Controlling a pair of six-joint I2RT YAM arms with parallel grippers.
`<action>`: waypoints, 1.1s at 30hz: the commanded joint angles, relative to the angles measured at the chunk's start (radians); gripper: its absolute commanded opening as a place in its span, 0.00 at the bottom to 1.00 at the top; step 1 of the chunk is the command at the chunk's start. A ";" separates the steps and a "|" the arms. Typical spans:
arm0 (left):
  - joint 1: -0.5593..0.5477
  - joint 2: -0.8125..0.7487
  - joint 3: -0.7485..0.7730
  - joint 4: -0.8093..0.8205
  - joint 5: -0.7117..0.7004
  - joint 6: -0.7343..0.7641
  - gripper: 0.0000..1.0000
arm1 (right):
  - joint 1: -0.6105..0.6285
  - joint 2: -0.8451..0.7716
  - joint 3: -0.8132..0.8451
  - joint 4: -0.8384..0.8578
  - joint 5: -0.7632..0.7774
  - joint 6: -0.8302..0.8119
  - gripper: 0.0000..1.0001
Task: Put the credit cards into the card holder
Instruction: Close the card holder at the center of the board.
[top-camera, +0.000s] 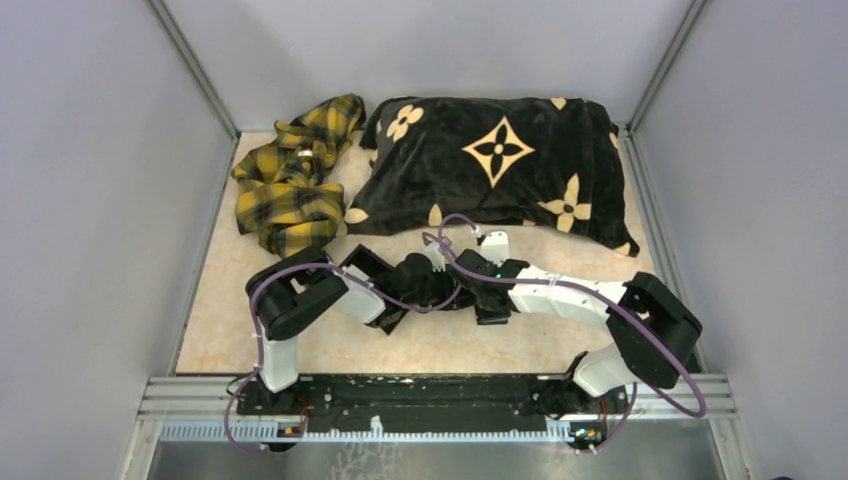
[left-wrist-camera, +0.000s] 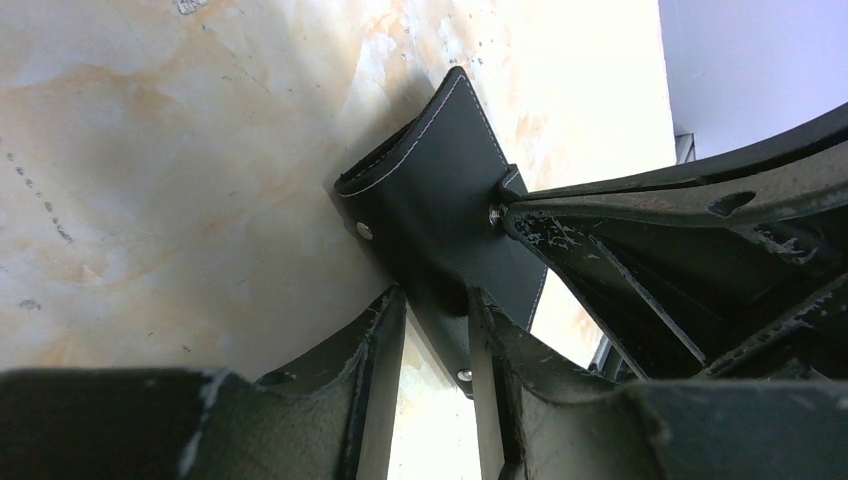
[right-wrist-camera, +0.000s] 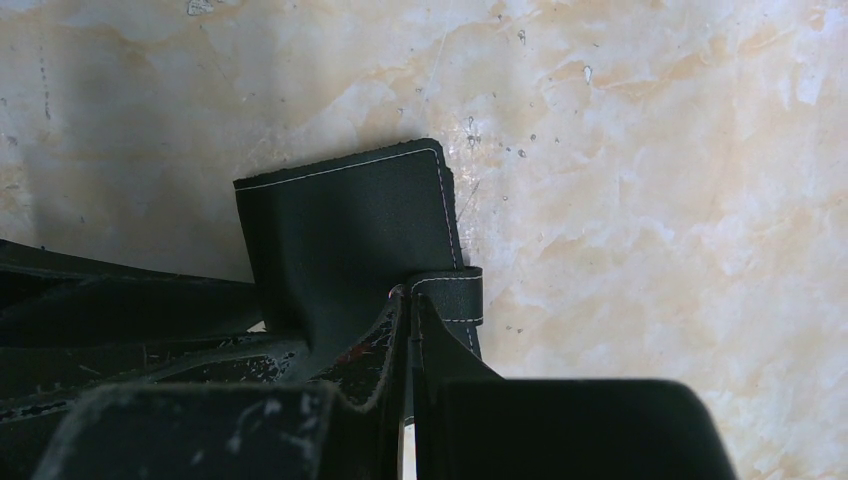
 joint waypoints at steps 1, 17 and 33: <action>-0.003 0.087 -0.055 -0.233 -0.023 0.041 0.39 | 0.019 0.019 0.053 0.020 -0.007 -0.002 0.00; -0.001 0.099 -0.067 -0.207 -0.013 0.042 0.35 | 0.026 0.092 0.066 0.031 -0.032 -0.012 0.00; 0.003 0.114 -0.072 -0.188 -0.005 0.038 0.34 | 0.057 0.181 0.014 0.103 -0.095 0.019 0.00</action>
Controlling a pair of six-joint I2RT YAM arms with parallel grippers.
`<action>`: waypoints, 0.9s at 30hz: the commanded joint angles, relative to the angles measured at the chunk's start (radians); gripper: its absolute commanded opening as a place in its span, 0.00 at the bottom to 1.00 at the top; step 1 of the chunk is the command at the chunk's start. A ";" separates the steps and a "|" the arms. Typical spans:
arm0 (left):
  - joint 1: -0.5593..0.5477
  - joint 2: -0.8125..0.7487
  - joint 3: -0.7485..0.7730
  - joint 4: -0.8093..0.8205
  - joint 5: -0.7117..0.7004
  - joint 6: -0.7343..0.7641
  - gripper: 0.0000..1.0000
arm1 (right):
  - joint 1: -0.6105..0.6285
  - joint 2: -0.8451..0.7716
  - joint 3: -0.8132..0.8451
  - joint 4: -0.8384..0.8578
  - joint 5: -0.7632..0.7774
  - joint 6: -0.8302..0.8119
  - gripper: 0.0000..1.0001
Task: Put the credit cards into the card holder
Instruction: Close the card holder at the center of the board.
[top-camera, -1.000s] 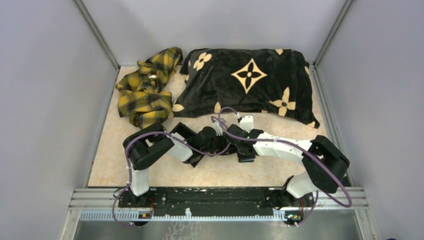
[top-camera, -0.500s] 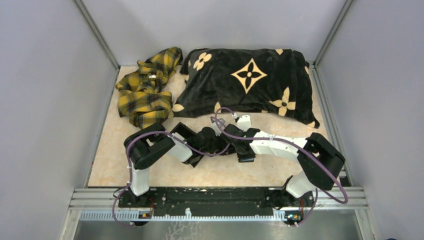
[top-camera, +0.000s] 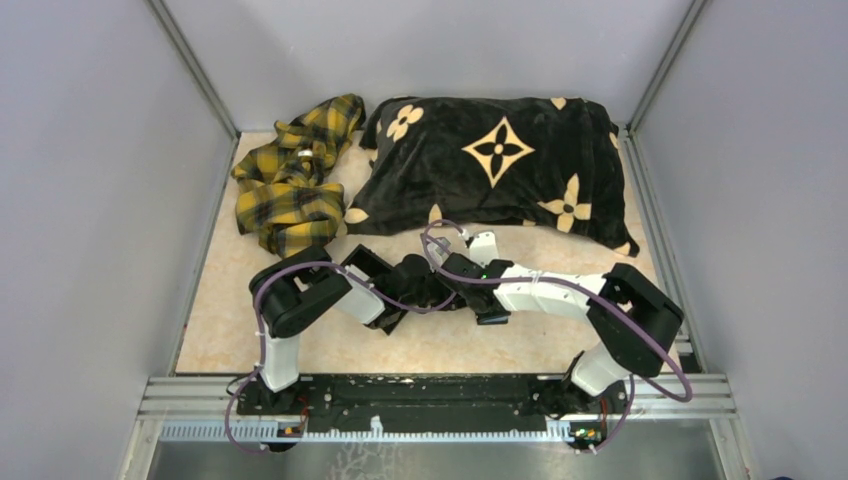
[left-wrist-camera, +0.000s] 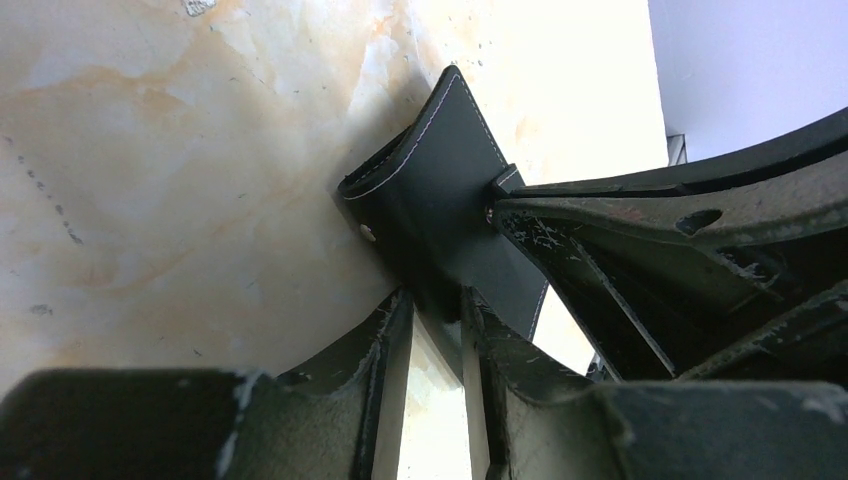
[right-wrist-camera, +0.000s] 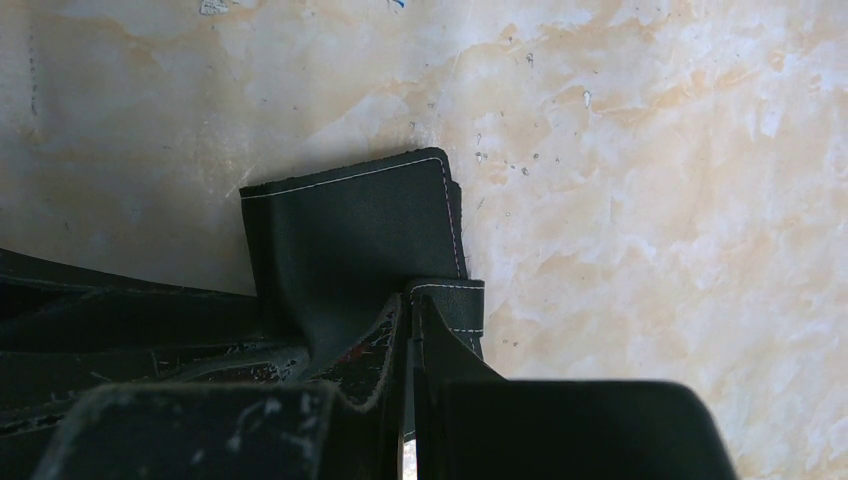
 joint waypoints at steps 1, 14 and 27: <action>-0.006 0.090 -0.056 -0.250 -0.022 0.041 0.33 | 0.018 0.098 -0.033 0.123 -0.160 0.049 0.00; -0.004 0.109 -0.064 -0.218 -0.008 0.033 0.28 | 0.094 0.252 0.006 0.168 -0.197 0.079 0.00; -0.004 0.110 -0.065 -0.213 0.000 0.027 0.23 | 0.211 0.336 -0.040 0.245 -0.248 0.215 0.00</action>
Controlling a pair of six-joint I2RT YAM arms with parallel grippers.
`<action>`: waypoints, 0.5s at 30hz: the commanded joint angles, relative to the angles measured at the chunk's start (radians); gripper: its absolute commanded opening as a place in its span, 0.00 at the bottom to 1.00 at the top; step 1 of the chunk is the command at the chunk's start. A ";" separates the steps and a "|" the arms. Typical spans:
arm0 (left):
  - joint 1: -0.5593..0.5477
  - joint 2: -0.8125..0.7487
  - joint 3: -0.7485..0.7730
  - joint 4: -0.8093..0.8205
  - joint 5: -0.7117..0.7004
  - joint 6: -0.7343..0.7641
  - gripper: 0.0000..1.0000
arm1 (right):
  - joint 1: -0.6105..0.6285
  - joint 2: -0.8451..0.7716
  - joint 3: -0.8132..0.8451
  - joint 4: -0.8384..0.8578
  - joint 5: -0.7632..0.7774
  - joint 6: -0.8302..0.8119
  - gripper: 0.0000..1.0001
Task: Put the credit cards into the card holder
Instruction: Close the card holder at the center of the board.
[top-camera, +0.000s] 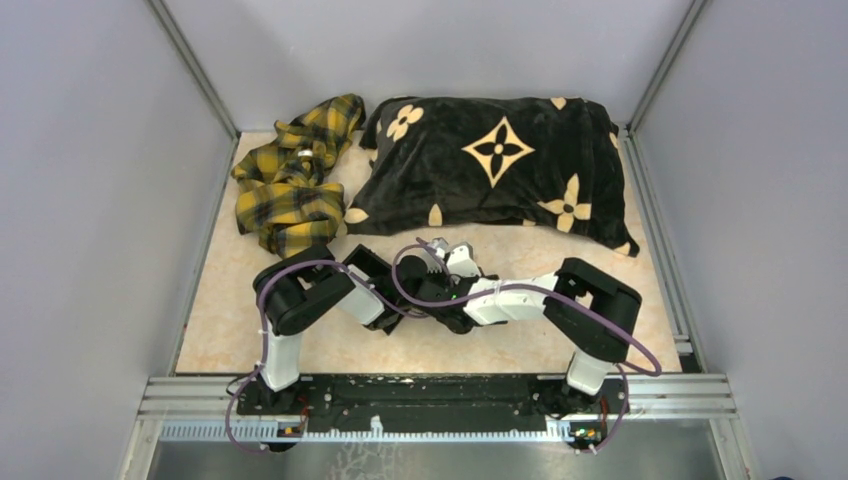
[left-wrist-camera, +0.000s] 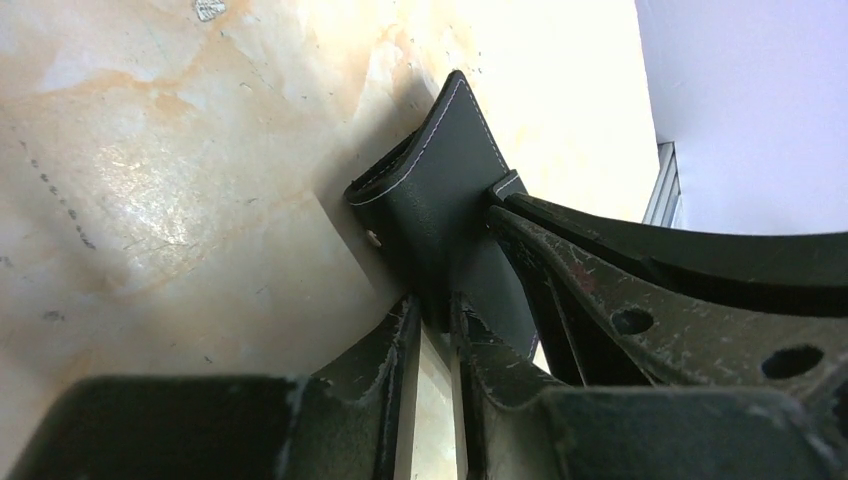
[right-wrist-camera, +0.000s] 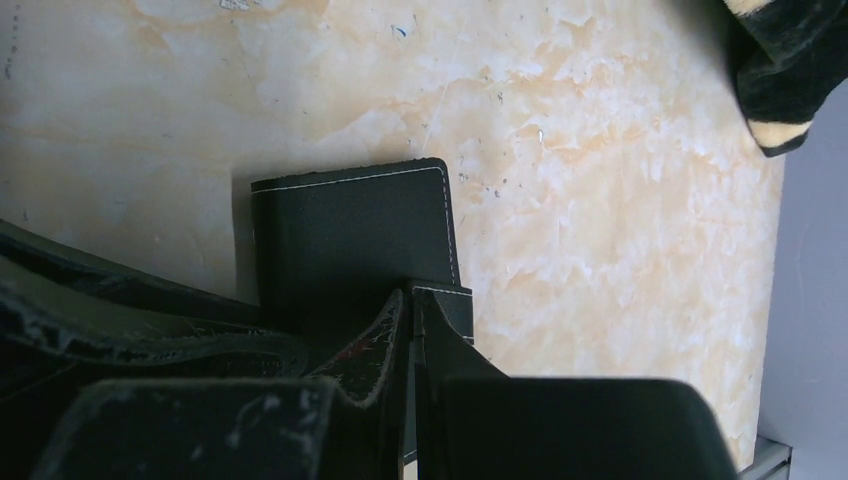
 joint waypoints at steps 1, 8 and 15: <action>-0.012 0.085 -0.050 -0.275 -0.014 0.040 0.23 | 0.058 0.150 -0.090 0.300 -0.520 0.209 0.00; -0.013 0.084 -0.047 -0.275 -0.008 0.029 0.20 | 0.098 0.212 -0.129 0.383 -0.567 0.272 0.00; -0.015 0.083 -0.043 -0.285 -0.008 0.027 0.17 | 0.127 0.282 -0.129 0.474 -0.609 0.297 0.00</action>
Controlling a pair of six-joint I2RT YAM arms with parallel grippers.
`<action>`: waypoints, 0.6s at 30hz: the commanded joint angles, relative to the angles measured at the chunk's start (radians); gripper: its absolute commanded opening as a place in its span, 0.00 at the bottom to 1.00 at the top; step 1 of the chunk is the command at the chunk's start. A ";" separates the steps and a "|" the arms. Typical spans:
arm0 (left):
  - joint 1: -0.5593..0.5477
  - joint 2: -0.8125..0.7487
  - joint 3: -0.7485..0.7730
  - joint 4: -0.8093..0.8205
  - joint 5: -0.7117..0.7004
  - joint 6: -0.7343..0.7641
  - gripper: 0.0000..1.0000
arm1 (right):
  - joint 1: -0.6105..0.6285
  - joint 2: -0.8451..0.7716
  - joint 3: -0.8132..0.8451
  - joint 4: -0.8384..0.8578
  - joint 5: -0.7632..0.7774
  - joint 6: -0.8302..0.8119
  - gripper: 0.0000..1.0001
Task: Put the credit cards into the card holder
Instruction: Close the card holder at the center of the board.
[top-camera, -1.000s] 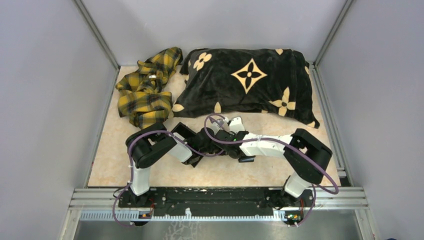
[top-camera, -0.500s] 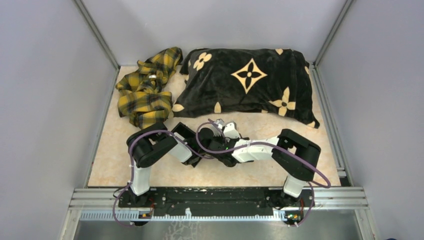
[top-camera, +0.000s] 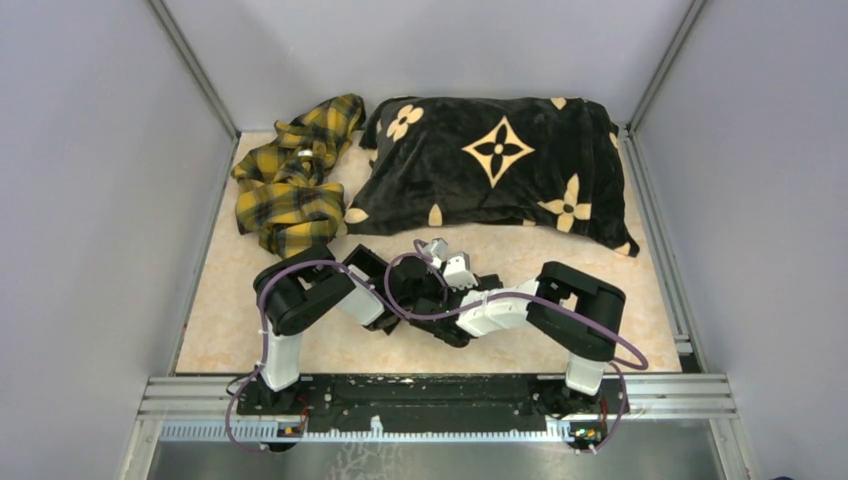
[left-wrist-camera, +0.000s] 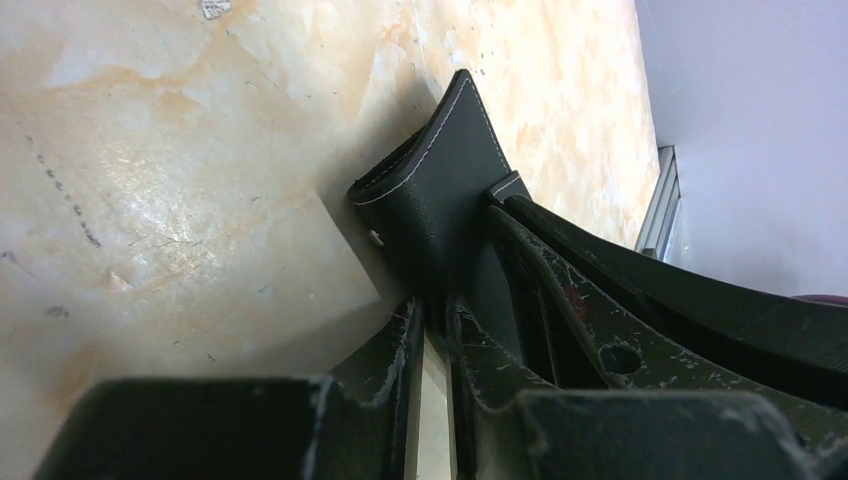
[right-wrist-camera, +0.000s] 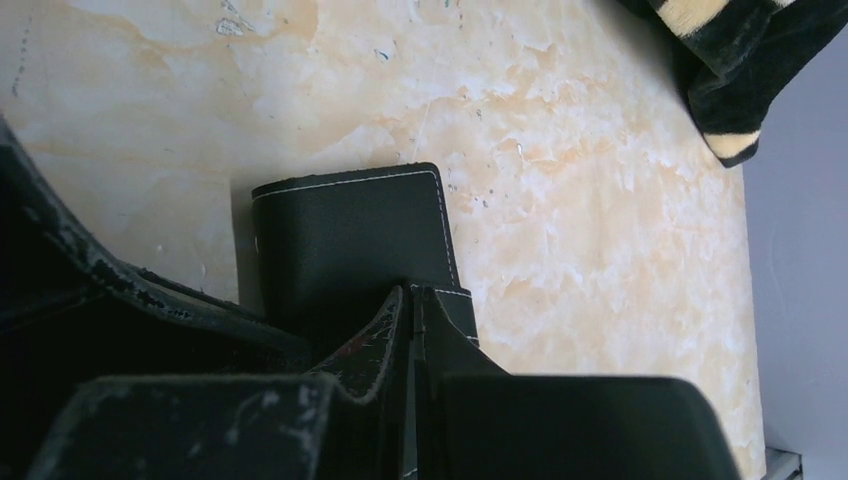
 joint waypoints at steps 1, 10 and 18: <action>-0.014 0.084 -0.039 -0.289 -0.007 0.026 0.17 | 0.048 0.217 -0.089 0.441 -0.784 0.186 0.00; -0.017 0.106 -0.031 -0.283 0.003 0.024 0.13 | 0.066 0.264 -0.085 0.491 -0.831 0.197 0.00; -0.017 0.072 -0.045 -0.301 -0.027 0.019 0.24 | 0.077 0.181 -0.070 0.375 -0.728 0.209 0.19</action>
